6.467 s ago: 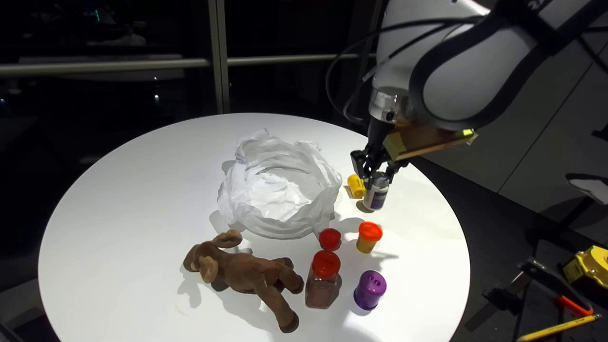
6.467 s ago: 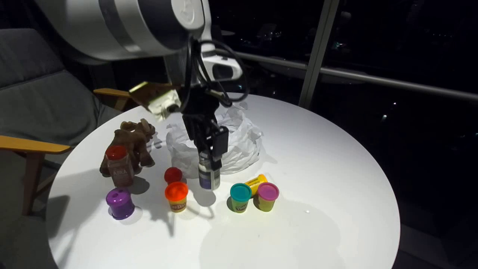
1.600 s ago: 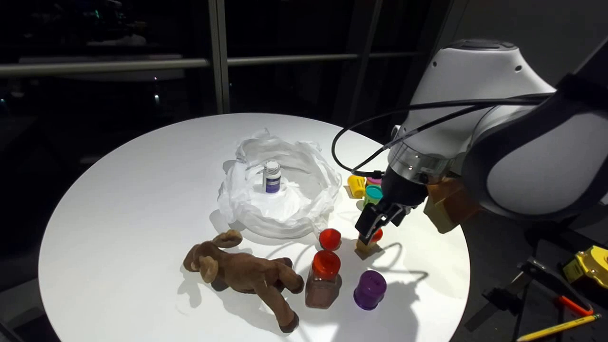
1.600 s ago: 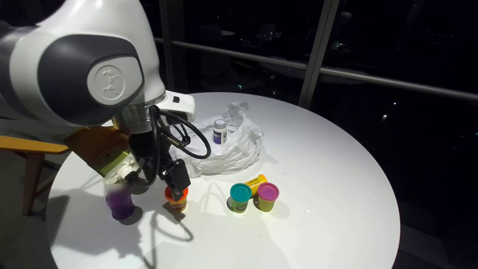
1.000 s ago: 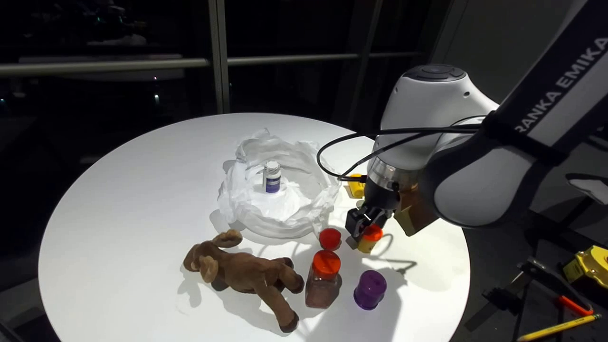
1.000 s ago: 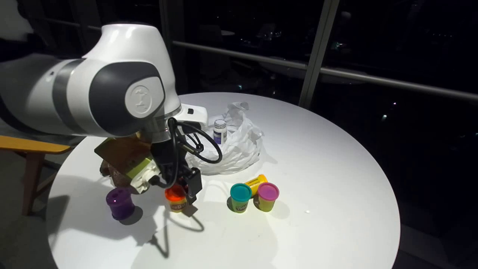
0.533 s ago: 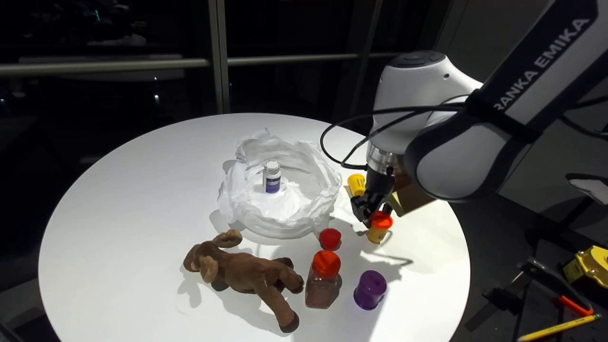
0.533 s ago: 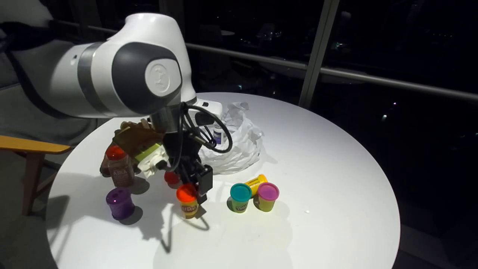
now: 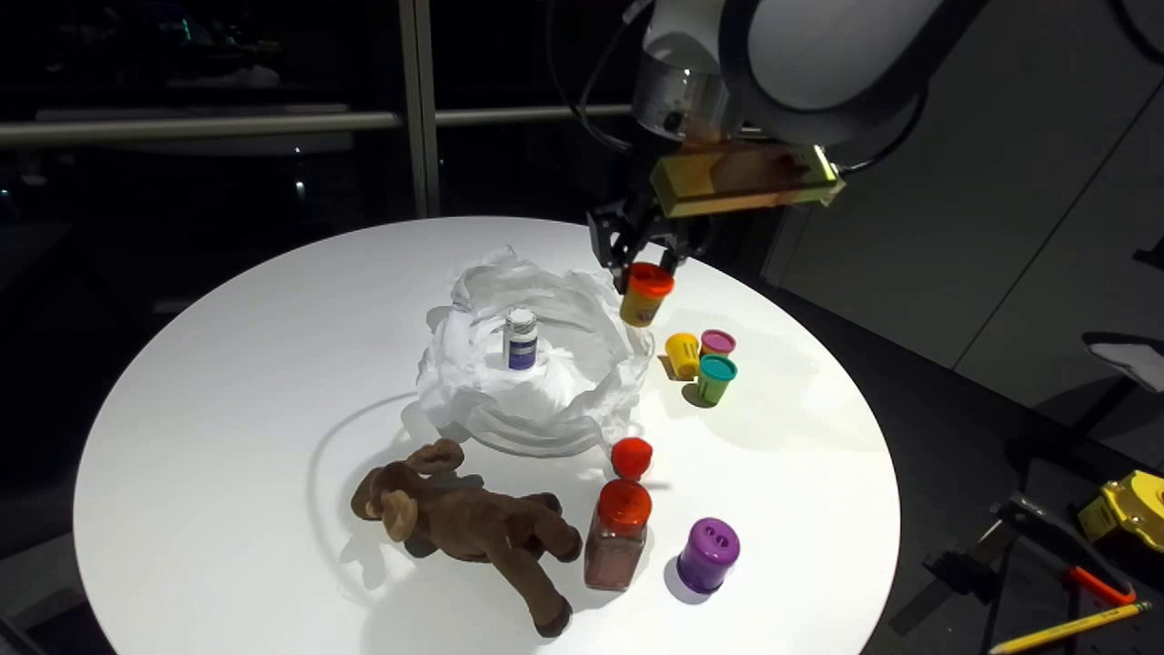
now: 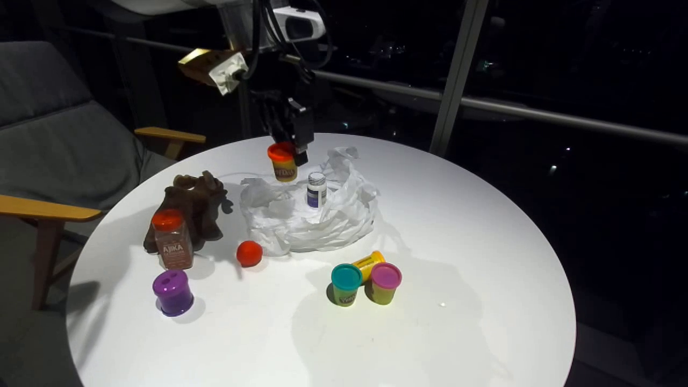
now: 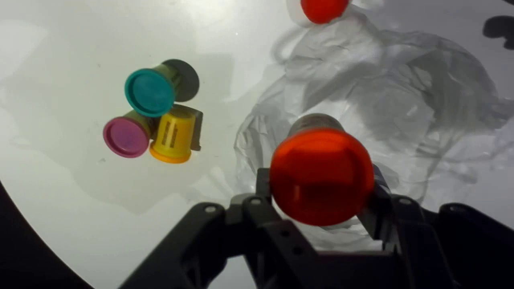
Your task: Pick the objects on the table and put them in the plastic bag
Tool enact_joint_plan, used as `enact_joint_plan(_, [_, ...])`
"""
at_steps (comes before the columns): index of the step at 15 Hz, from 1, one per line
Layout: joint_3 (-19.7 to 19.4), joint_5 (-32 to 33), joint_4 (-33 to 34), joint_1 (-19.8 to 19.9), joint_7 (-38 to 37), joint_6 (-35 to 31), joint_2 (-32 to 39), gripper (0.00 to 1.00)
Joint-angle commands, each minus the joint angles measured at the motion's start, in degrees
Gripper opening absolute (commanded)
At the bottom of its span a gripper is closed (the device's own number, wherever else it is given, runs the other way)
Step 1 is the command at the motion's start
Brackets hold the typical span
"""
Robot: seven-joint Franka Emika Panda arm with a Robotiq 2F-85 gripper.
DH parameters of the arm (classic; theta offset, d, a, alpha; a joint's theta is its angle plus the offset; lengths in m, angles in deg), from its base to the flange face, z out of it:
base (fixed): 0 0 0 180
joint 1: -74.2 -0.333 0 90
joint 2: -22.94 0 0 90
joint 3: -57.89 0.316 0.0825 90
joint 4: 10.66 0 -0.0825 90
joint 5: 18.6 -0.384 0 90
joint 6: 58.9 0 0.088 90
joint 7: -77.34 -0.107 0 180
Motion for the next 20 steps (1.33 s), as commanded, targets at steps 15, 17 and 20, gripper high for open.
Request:
enact_joint_plan(15, [4.17,-2.43,27.29,7.55,-8.32,-3.0,27.99,0.27])
enact_joint_plan(17, [3.44,-3.05,29.74,8.26,-9.96,-2.28,29.63,0.27])
enact_joint_plan(20, [3.55,-4.45,32.43,9.62,-10.85,-1.13,31.41,0.27])
